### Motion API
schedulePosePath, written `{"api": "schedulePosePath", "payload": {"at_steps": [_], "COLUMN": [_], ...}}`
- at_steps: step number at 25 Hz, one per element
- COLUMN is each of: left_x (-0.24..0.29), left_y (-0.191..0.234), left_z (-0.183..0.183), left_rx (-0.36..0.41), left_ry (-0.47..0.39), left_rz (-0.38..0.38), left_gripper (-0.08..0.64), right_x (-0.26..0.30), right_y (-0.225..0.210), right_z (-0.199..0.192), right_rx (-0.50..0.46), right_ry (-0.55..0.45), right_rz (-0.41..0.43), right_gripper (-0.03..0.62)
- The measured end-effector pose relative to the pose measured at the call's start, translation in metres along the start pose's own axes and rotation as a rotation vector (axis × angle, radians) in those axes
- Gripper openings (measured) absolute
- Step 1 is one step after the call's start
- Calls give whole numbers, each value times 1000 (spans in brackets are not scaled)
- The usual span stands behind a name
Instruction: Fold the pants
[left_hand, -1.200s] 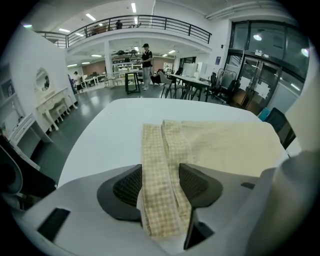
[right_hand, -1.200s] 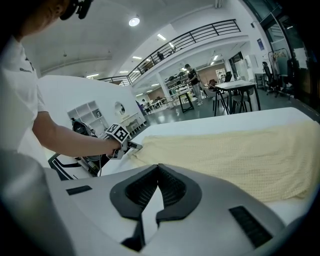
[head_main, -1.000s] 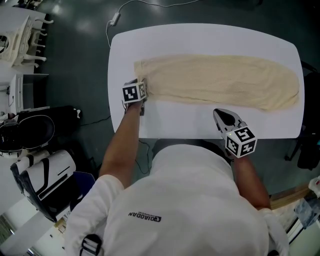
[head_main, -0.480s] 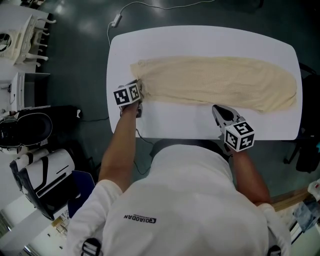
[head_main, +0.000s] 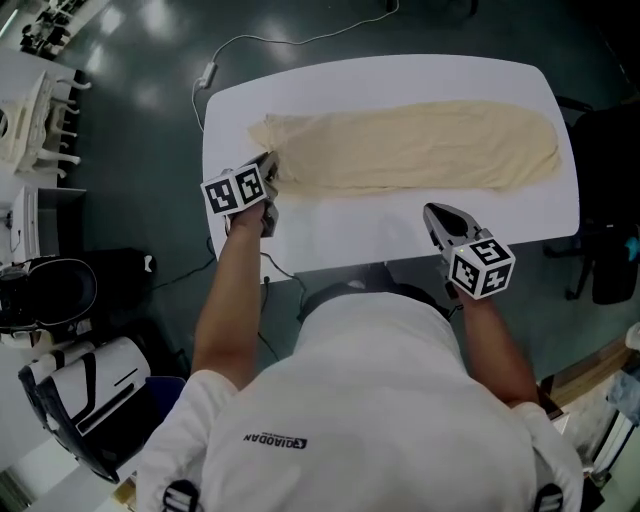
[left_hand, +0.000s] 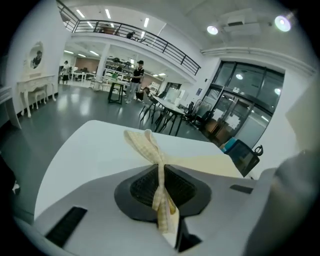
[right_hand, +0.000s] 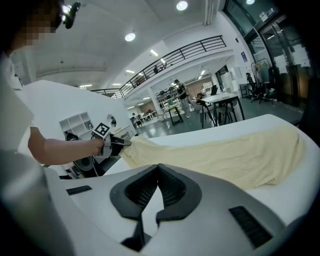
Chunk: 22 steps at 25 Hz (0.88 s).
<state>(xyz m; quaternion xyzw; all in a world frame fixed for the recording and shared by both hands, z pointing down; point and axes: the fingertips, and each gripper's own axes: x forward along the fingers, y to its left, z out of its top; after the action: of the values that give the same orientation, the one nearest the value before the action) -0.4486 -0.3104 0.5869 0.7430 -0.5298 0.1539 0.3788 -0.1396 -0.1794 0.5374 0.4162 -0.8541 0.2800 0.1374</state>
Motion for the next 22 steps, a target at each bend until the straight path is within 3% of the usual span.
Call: {"api": "schedulePosePath", "payload": {"at_steps": [8, 13, 19, 22], "left_x": [-10, -17, -21, -14], "left_y": [-61, -88, -112, -135], "left_z": [17, 11, 18, 24], "left_rx": [40, 88, 108, 112], "left_ry": [-45, -57, -69, -77], "left_rz": [-135, -159, -175, -161], "left_gripper": [60, 60, 60, 60], "right_x": [-83, -124, -149, -174], "right_y": [20, 28, 35, 17], "right_z": [-28, -48, -33, -34], "right_rx": [63, 68, 18, 4], "right_ry": [-81, -116, -160, -161], "right_rz": [-133, -186, -193, -190], "right_gripper": [18, 18, 18, 18]}}
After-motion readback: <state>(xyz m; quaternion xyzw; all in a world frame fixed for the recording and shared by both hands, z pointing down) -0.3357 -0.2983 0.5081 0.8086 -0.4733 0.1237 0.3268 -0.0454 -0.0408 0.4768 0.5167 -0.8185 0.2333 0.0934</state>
